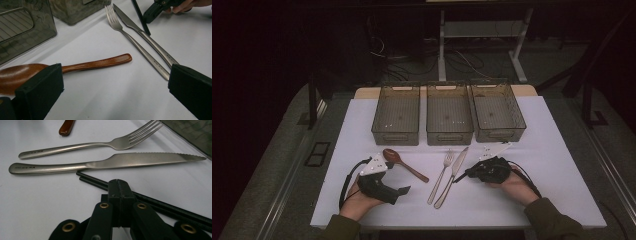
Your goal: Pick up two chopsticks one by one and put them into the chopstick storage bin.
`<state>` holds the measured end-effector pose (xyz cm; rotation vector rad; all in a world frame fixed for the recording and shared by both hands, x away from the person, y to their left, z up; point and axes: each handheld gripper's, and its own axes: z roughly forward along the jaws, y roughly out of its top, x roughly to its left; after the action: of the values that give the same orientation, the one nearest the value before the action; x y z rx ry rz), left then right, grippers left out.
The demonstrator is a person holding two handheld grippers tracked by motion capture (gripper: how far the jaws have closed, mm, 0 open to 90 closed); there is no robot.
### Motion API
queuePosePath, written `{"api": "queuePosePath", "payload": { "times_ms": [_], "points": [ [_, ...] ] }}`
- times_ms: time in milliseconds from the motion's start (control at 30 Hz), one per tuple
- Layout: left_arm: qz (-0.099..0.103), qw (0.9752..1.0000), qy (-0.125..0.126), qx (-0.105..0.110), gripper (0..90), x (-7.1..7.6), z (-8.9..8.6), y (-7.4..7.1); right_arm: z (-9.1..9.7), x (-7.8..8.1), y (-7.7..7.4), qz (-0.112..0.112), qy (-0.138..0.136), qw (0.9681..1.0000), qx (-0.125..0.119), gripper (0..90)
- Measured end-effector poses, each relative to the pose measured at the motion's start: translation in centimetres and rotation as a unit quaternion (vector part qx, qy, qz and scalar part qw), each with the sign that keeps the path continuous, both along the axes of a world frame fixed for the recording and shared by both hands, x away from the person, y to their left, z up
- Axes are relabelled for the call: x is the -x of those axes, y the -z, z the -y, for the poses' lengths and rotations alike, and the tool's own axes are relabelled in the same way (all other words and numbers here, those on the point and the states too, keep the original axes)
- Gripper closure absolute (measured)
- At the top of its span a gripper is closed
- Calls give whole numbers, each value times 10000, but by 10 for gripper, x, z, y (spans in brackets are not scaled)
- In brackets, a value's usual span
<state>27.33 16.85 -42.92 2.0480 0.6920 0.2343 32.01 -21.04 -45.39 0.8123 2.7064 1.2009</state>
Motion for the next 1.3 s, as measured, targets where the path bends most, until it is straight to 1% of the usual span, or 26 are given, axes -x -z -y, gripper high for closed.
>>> {"api": "queuePosePath", "payload": {
  "times_ms": [67,233,300,333,367,433,467,533,567,600,633,667,700,733,800,833,867,933,967,1033,1133,1233,1300],
  "points": [
    [1,10000,2,0,0,0,0,0,0,-1,0,-5,20,10000,-41,890],
    [-1,10000,7,-4,0,0,0,0,1,-2,0,15,48,10000,-21,889],
    [1,10000,6,-5,0,0,0,0,3,-2,-2,39,85,9999,-55,889],
    [0,10000,5,-3,0,0,0,0,8,-3,-6,57,178,9998,-88,889],
    [0,10000,5,-3,0,0,0,0,8,-3,-6,57,178,9998,-88,889],
    [-9,10000,0,6,0,0,0,0,20,-9,-12,177,444,9988,-53,889],
    [-9,10000,0,6,0,0,0,0,20,-9,-12,177,444,9988,-53,889],
    [-12,10000,-5,8,0,0,0,1,32,-15,-17,235,741,9970,3,889],
    [-13,10000,-6,8,0,0,0,1,39,-19,-18,318,930,9952,44,889],
    [-13,10000,-7,6,0,0,0,1,54,-27,-22,329,1322,9907,-13,889],
    [-10,10000,-3,3,0,0,0,1,60,-32,-23,343,1501,9881,26,889],
    [-10,10000,-1,-2,0,0,0,1,65,-36,-23,402,1641,9856,120,889],
    [-10,10000,-1,-2,0,0,0,1,70,-40,-22,398,1751,9836,147,889],
    [-13,10000,-5,-3,0,0,0,1,70,-40,-22,398,1751,9836,147,889],
    [-15,10000,-4,-4,0,0,0,1,78,-48,-20,341,1935,9804,142,889],
    [-12,10000,0,-10,0,0,0,1,80,-51,-18,327,1989,9793,202,889],
    [-14,10000,-3,-5,0,0,0,1,85,-56,-15,332,2104,9767,272,889],
    [-19,10000,-3,4,0,0,0,1,87,-58,-15,312,2136,9761,268,889],
    [-14,10000,8,-8,0,0,-1,1,89,-60,-14,331,2178,9748,343,889],
    [-15,10000,8,-8,0,0,-1,1,90,-61,-12,288,2200,9744,348,889],
    [-15,10000,6,-3,0,0,-1,1,90,-62,-11,275,2186,9747,377,889],
    [-14,10000,-1,3,0,0,0,1,89,-64,-7,249,2211,9739,454,889],
    [-15,10000,-2,13,0,0,0,1,90,-65,-7,260,2207,9740,430,889]
  ]
}}
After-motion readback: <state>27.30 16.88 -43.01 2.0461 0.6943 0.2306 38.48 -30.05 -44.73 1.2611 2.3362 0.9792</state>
